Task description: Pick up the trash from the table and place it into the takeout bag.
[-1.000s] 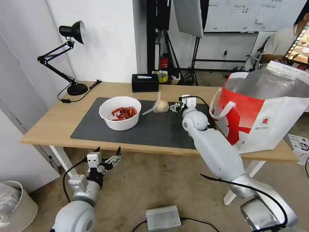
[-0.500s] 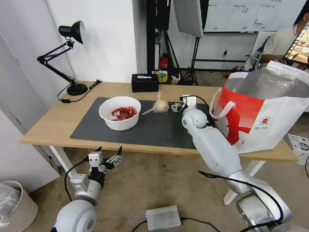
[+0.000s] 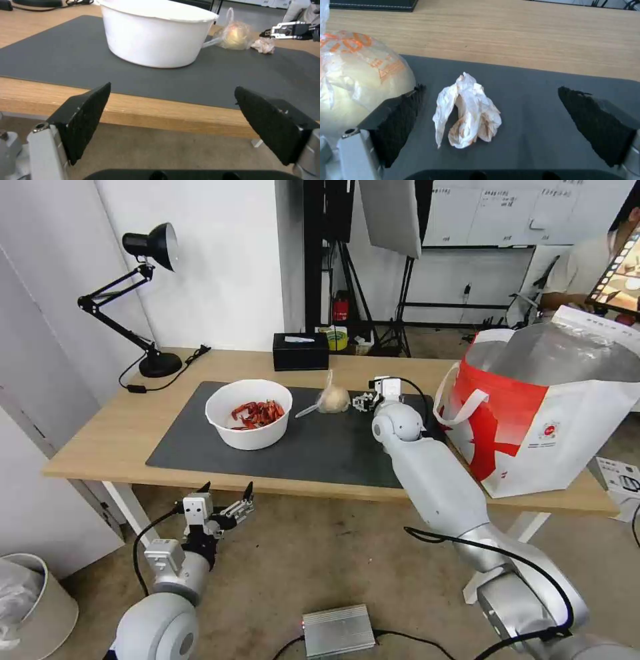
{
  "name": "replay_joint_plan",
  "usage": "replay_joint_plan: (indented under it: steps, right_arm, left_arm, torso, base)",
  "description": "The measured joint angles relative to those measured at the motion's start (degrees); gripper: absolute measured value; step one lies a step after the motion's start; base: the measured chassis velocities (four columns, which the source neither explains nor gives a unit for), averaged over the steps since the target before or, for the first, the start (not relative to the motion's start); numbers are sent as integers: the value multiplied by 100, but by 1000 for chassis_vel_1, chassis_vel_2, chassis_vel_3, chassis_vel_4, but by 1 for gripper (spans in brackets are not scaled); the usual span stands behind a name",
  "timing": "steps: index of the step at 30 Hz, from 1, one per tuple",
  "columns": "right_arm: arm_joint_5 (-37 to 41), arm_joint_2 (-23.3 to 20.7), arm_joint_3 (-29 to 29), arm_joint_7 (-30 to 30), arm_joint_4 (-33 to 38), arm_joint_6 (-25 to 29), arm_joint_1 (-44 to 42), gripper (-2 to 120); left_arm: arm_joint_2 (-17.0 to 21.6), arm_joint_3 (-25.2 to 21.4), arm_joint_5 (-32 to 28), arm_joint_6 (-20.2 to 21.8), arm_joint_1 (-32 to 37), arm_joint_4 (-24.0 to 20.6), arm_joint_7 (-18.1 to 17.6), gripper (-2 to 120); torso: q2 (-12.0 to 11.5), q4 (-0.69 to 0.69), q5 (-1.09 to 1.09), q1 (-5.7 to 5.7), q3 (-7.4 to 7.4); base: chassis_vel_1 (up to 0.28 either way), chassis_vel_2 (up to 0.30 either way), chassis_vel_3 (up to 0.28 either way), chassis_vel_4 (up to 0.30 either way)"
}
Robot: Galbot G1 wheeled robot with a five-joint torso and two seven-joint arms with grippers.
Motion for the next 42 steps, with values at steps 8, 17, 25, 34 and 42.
replay_joint_plan:
  steps: [8, 17, 25, 34, 42]
  right_arm:
    - [-45, 86, 67, -24, -242, 6, 108, 100]
    - [-63, 119, 70, -32, -386, -20, 164, 87]
    - [-60, 155, 94, -26, -447, -43, 144, 58]
    - [-36, 170, 109, 0, -423, -72, 79, 23]
    - [37, 140, 108, 13, -313, -81, 67, 0]
  left_arm:
    - [6, 26, -7, 0, -11, 6, 2, 100]
    - [23, 52, -11, -2, -20, 8, 2, 100]
    - [26, 68, -18, -3, -12, -11, 0, 100]
    - [23, 92, -21, -6, 2, -30, -2, 100]
    - [25, 86, -21, -6, 11, -46, -6, 100]
  torso:
    - [0, 0, 0, 0, 0]
    - [0, 0, 0, 0, 0]
    - [0, 0, 0, 0, 0]
    - [0, 0, 0, 0, 0]
    - [0, 0, 0, 1, 0]
  base:
    - [0, 0, 0, 0]
    - [0, 0, 0, 0]
    - [0, 0, 0, 0]
    - [0, 0, 0, 0]
    - [0, 0, 0, 0]
